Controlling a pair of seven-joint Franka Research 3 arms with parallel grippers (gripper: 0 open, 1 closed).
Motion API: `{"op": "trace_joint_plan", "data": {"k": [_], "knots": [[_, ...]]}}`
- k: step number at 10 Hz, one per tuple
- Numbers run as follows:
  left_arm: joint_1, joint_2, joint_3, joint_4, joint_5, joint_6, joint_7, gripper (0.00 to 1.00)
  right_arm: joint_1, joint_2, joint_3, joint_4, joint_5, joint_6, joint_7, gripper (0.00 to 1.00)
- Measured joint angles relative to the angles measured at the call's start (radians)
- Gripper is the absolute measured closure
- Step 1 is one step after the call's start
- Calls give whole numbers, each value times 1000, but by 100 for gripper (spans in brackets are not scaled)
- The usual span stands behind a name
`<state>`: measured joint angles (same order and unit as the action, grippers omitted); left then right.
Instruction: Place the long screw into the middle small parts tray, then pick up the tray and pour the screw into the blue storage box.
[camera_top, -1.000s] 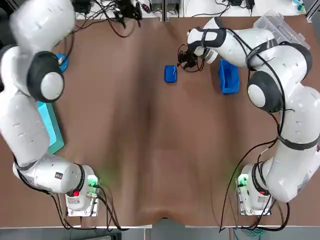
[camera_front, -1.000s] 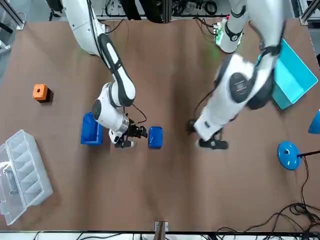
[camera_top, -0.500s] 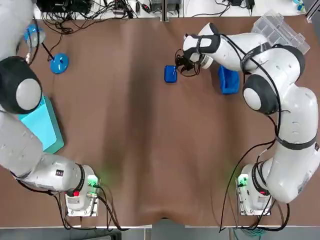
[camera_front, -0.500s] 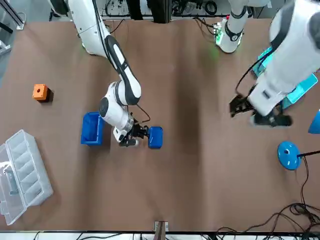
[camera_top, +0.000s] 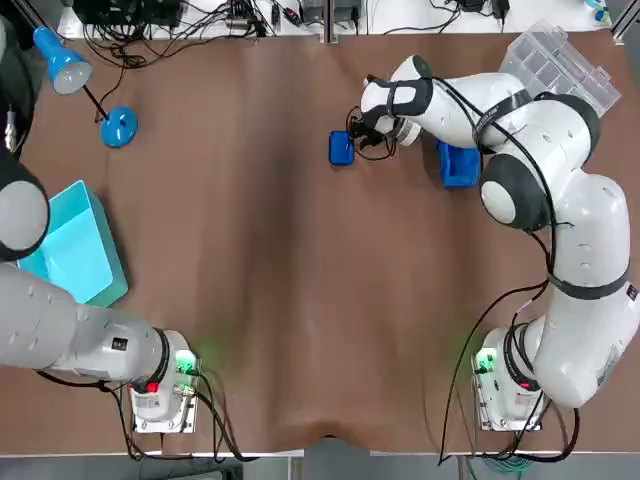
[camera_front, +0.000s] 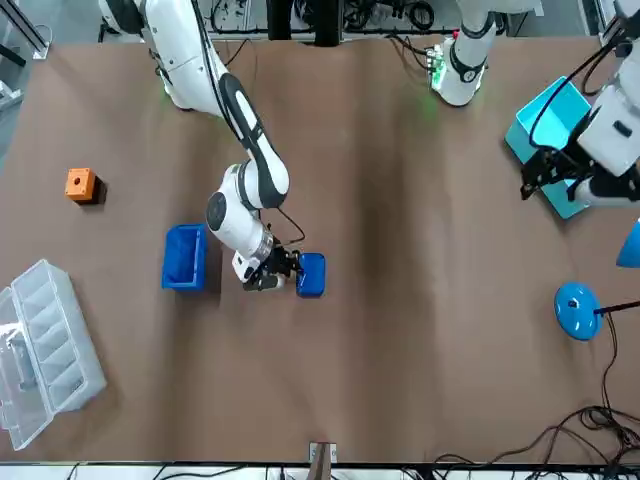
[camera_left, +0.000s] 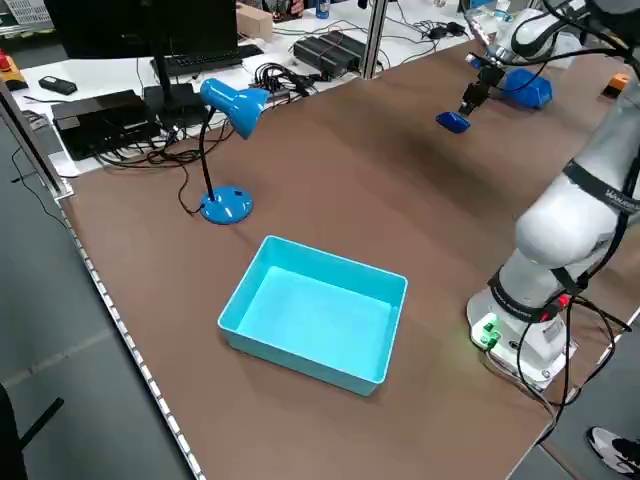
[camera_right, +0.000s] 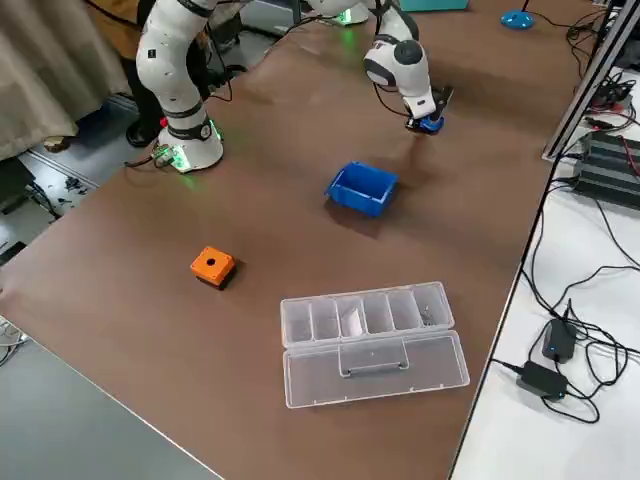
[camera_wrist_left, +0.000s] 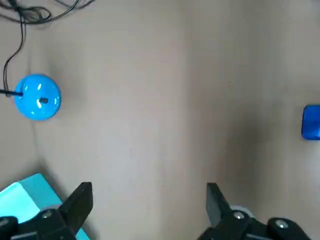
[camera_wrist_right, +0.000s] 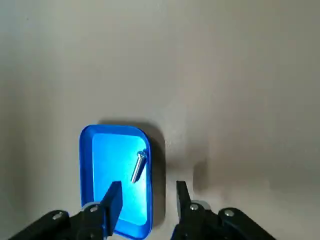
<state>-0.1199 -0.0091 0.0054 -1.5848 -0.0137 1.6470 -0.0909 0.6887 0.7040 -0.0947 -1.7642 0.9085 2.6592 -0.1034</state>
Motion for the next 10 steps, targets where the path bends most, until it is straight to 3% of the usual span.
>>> {"op": "trace_joint_plan", "data": {"k": [3,10], "knots": [[60,-37,0,-48,-19,0,71,0,17,9,0,1,0,18,0,56],[85,0,-17,-26,-25,1,112,0,23,22,4,3,1,33,0,59]]}}
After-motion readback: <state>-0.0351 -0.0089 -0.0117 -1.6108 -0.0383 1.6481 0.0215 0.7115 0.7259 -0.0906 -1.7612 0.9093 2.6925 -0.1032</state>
